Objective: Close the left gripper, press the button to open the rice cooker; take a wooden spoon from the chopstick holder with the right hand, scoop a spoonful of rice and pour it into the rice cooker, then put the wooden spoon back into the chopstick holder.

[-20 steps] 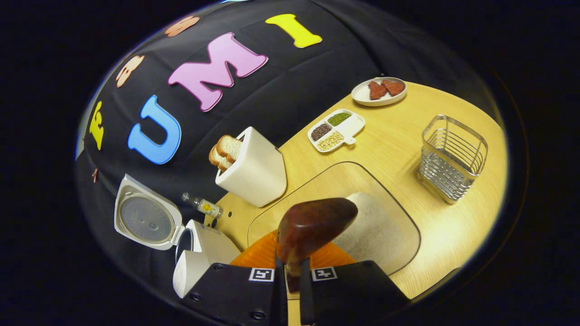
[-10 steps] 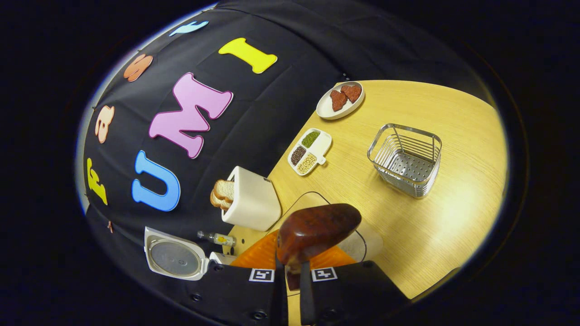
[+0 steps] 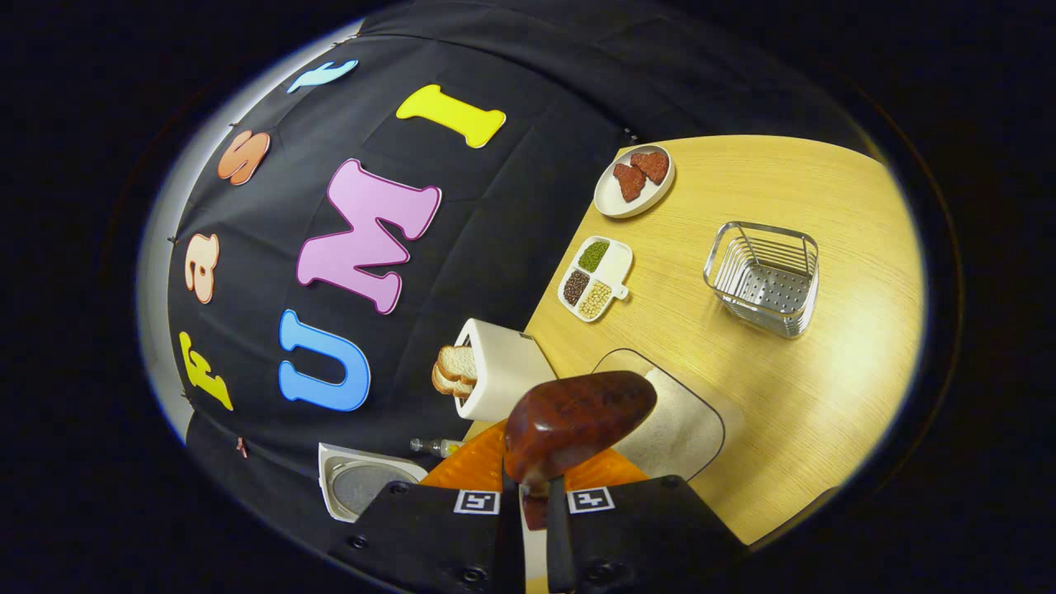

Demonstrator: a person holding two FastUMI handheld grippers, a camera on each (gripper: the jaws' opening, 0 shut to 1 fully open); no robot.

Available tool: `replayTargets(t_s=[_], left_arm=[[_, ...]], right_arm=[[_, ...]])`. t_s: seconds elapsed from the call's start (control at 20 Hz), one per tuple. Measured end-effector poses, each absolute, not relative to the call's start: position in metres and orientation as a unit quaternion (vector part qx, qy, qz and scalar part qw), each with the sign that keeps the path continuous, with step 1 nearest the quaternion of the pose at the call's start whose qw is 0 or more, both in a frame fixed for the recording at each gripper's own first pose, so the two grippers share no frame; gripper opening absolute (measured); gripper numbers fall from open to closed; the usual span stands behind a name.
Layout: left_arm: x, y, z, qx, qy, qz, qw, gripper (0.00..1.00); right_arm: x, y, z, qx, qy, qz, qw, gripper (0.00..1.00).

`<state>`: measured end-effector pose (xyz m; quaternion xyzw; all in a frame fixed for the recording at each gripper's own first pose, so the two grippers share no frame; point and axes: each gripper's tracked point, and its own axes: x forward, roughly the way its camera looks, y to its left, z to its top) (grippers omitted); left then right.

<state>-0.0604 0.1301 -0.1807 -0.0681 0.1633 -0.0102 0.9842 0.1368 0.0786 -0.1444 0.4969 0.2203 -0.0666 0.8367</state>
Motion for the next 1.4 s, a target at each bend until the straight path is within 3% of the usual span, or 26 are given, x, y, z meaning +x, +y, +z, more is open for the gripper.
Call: replayTargets(t_s=[0.8,1.4], left_arm=[[-0.057,0.193,-0.184,-0.100,0.144,0.035,0.984,0.96],[-0.054,0.261,-0.184,-0.147,0.129,0.079,0.978,0.96]], right_arm=[[0.171,0.228,-0.076,0.499,0.237,0.042,0.833,0.15],[0.202,0.373,-0.069,0.310,0.210,0.141,0.916,0.15]])
